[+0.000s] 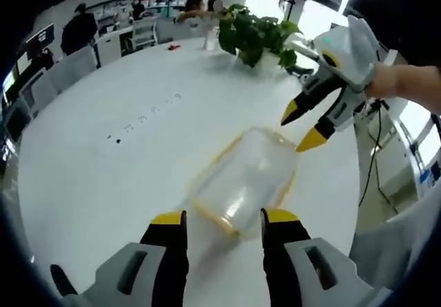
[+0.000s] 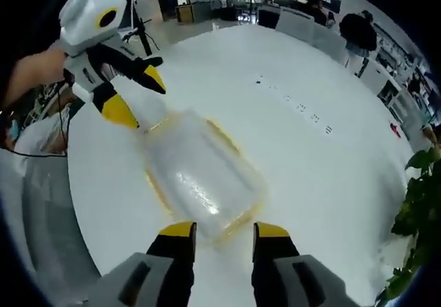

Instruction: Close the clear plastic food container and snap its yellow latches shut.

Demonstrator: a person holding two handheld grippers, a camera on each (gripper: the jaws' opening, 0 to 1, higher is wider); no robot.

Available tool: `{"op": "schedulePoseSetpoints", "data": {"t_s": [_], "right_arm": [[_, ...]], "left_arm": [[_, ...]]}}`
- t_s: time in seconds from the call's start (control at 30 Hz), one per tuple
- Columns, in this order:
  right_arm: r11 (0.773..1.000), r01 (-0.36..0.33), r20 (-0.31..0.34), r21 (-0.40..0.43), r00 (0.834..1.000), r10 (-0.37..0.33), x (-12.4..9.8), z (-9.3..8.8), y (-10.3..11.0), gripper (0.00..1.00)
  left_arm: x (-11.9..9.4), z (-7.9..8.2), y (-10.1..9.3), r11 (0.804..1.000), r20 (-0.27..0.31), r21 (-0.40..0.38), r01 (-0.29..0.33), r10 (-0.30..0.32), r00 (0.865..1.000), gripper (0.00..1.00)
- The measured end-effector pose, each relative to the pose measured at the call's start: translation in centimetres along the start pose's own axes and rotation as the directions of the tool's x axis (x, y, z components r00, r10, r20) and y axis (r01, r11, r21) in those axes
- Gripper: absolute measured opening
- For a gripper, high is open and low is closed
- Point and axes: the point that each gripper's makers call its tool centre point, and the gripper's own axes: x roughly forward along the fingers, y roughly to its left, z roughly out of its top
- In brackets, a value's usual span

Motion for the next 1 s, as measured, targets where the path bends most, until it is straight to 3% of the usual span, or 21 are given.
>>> {"op": "schedulePoseSetpoints", "data": {"t_s": [0.3, 0.6, 1.0], "right_arm": [[0.998, -0.005, -0.002, -0.056, 1.0, 0.005, 0.1, 1.0, 0.3, 0.32], [0.996, -0.027, 0.019, -0.08, 0.999, 0.028, 0.1, 1.5, 0.6, 0.29], [0.982, -0.051, 0.025, -0.18, 0.998, 0.056, 0.7, 1.8, 1.0, 0.27]], "left_arm": [[0.1, 1.2, -0.6, 0.997, 0.034, 0.074, 0.025, -0.028, 0.999, 0.39], [0.5, 1.4, -0.8, 0.986, 0.016, 0.168, 0.014, -0.017, 1.0, 0.33], [1.0, 1.7, -1.3, 0.964, 0.013, 0.263, 0.031, -0.035, 0.999, 0.3]]}}
